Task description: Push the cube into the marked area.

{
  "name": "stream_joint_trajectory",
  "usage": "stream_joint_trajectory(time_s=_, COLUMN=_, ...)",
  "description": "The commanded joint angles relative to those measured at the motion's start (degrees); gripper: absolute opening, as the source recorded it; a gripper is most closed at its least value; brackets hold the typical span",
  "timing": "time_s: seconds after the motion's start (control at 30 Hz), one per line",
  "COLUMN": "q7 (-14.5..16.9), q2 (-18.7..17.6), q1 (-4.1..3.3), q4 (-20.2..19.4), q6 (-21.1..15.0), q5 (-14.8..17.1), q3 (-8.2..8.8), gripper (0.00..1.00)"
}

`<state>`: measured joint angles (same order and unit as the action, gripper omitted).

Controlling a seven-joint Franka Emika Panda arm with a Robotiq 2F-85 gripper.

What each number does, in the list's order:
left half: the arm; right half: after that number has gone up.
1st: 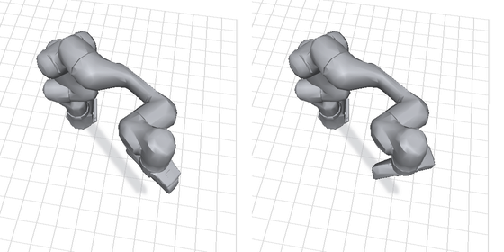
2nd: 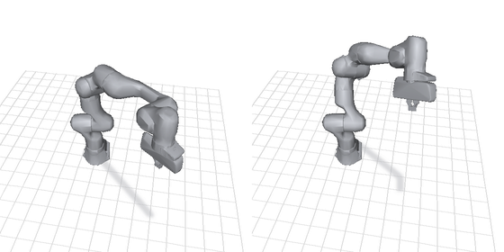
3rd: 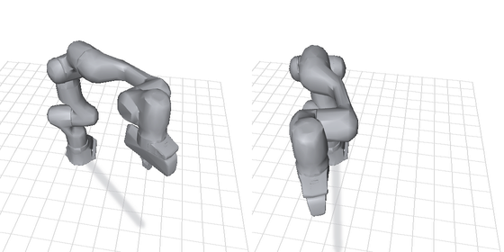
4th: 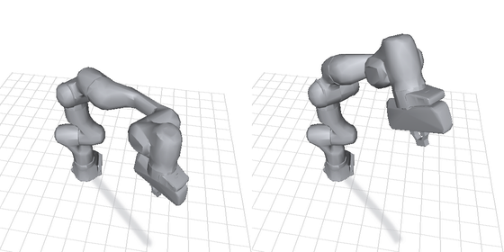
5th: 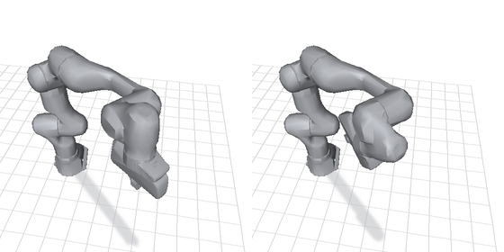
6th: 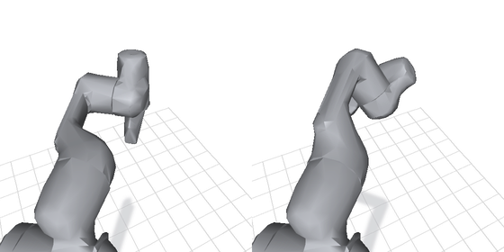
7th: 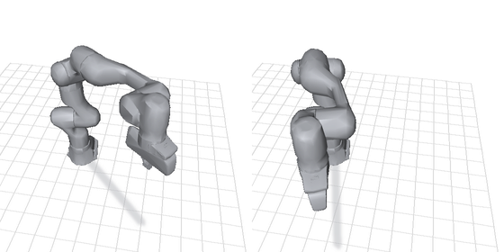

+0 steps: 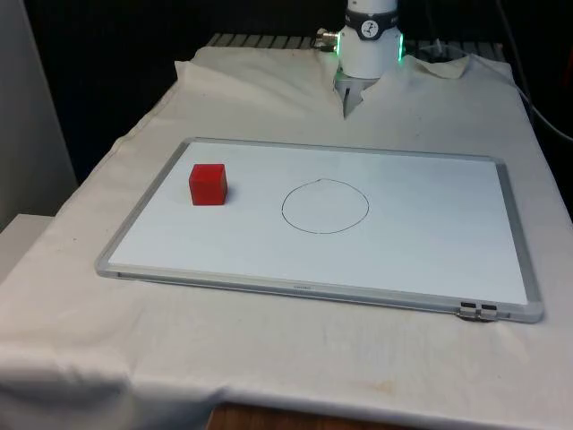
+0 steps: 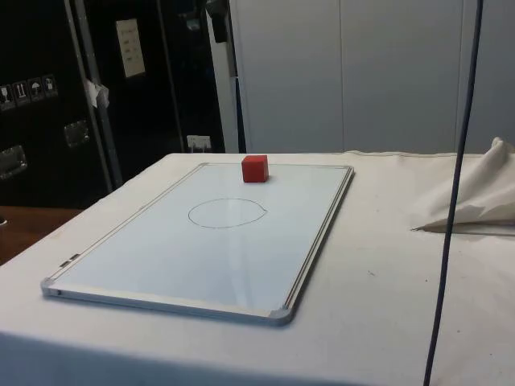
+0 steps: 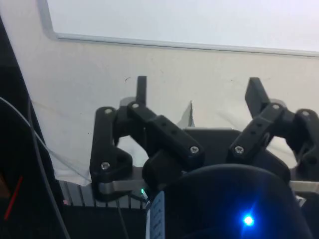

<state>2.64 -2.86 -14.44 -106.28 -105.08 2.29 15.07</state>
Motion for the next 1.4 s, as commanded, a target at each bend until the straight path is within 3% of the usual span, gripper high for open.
stream_joint_trajectory(time_s=0.0, q7=0.0, q2=0.0, q1=0.0, q4=0.0, q6=0.0, q5=0.0, q3=0.0, gripper=0.96)
stream_joint_trajectory(time_s=0.07, q7=0.0, q2=0.0, q1=0.0, q4=0.0, q6=0.0, q5=0.0, q3=0.0, gripper=0.86)
stream_joint_trajectory(time_s=0.1, q7=0.0, q2=0.0, q1=0.0, q4=0.0, q6=0.0, q5=0.0, q3=0.0, gripper=0.76)
stream_joint_trajectory(time_s=0.17, q7=0.0, q2=0.0, q1=0.0, q4=0.0, q6=0.0, q5=0.0, q3=0.0, gripper=0.65)
stream_joint_trajectory(time_s=0.3, q7=0.0, q2=0.0, q1=0.0, q4=0.0, q6=0.0, q5=0.0, q3=0.0, gripper=0.5)
stream_joint_trajectory(time_s=0.37, q7=0.0, q2=0.0, q1=0.0, q4=0.0, q6=0.0, q5=0.0, q3=0.0, gripper=0.33)
stream_joint_trajectory(time_s=0.63, q7=0.2, q2=0.2, q1=0.11, q4=-0.2, q6=-0.7, q5=-0.3, q3=0.11, gripper=0.0)
stream_joint_trajectory(time_s=0.8, q7=0.4, q2=0.1, q1=0.29, q4=0.0, q6=-1.2, q5=-0.5, q3=0.23, gripper=0.0)
stream_joint_trajectory(time_s=1.07, q7=0.8, q2=1.0, q1=0.8, q4=-1.8, q6=-5.9, q5=-2.6, q3=0.74, gripper=0.0)
stream_joint_trajectory(time_s=1.1, q7=0.9, q2=0.5, q1=0.8, q4=-1.1, q6=-4.8, q5=-2.1, q3=0.74, gripper=0.0)
stream_joint_trajectory(time_s=1.17, q7=1.0, q2=1.4, q1=0.97, q4=-2.7, q6=-7.4, q5=-3.2, q3=0.97, gripper=0.0)
stream_joint_trajectory(time_s=1.33, q7=1.3, q2=1.9, q1=1.09, q4=-4.6, q6=-10.0, q5=-4.1, q3=1.49, gripper=0.0)
stream_joint_trajectory(time_s=1.37, q7=1.2, q2=1.4, q1=1.03, q4=-3.8, q6=-8.7, q5=-3.6, q3=1.38, gripper=0.0)
